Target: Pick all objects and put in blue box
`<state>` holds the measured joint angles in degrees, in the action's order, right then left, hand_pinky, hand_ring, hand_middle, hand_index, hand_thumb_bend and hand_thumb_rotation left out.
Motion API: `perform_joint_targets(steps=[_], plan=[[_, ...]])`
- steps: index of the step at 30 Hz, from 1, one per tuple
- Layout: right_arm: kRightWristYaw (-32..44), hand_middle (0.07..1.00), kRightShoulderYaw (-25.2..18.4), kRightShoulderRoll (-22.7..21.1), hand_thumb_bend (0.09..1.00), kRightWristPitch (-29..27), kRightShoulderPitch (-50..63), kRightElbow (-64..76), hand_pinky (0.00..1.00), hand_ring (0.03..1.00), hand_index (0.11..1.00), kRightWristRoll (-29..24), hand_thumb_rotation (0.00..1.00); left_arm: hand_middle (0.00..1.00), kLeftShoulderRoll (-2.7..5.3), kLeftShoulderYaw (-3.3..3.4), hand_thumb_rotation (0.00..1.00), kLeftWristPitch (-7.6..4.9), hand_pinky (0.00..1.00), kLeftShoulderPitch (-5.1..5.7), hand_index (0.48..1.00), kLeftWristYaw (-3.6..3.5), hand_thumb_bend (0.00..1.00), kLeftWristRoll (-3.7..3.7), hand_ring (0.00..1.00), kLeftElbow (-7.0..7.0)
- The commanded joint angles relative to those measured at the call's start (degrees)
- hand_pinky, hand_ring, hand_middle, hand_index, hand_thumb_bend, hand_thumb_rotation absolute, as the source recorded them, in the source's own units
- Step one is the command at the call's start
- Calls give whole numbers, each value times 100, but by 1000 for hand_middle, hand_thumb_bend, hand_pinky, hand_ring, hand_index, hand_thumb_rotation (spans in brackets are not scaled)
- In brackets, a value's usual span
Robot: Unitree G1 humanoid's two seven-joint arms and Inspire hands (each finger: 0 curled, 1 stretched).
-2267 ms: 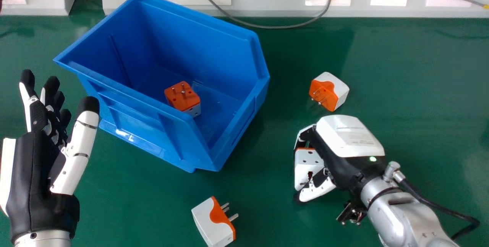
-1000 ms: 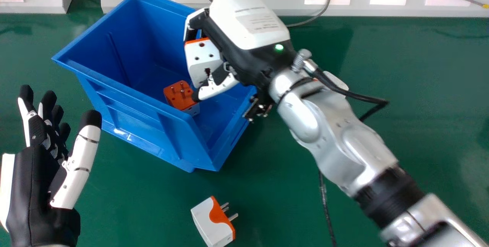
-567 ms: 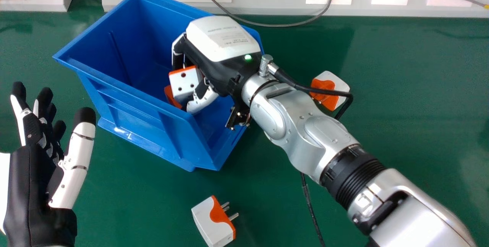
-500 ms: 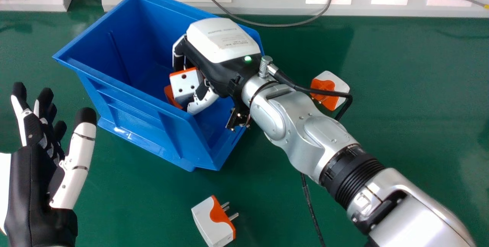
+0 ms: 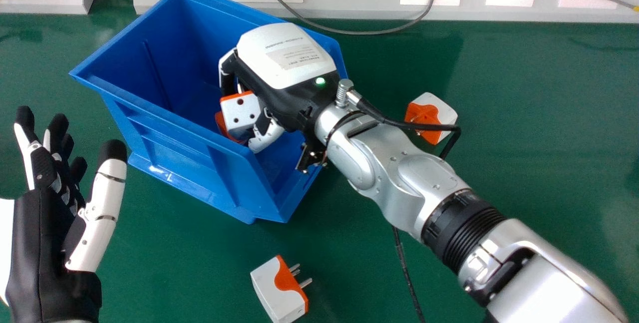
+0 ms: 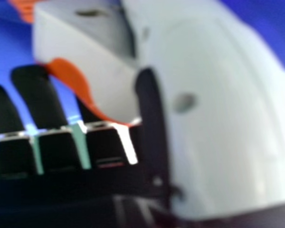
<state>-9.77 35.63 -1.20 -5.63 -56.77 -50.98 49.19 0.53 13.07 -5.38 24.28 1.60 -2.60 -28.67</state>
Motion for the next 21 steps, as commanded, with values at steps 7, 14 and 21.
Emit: perform_joint_targets(steps=[7, 14, 21], plan=[[-55, 908, -72, -52, 485, 77, 15, 541, 726, 868, 861, -75, 151, 989, -64, 95, 543, 28, 983, -121, 984, -5, 391, -65, 1000, -42], [56, 909, -159, -180, 571, 217, 239, 1016, 752, 869, 875, -133, 1, 993, -119, 114, 534, 22, 990, -175, 987, -63, 402, -89, 1000, -40], [25, 878, -423, -573, 578, 357, 1111, 2532, 704, 835, 844, -136, 0, 992, -134, 141, 520, 16, 1000, -202, 983, -63, 404, -165, 1000, 8]])
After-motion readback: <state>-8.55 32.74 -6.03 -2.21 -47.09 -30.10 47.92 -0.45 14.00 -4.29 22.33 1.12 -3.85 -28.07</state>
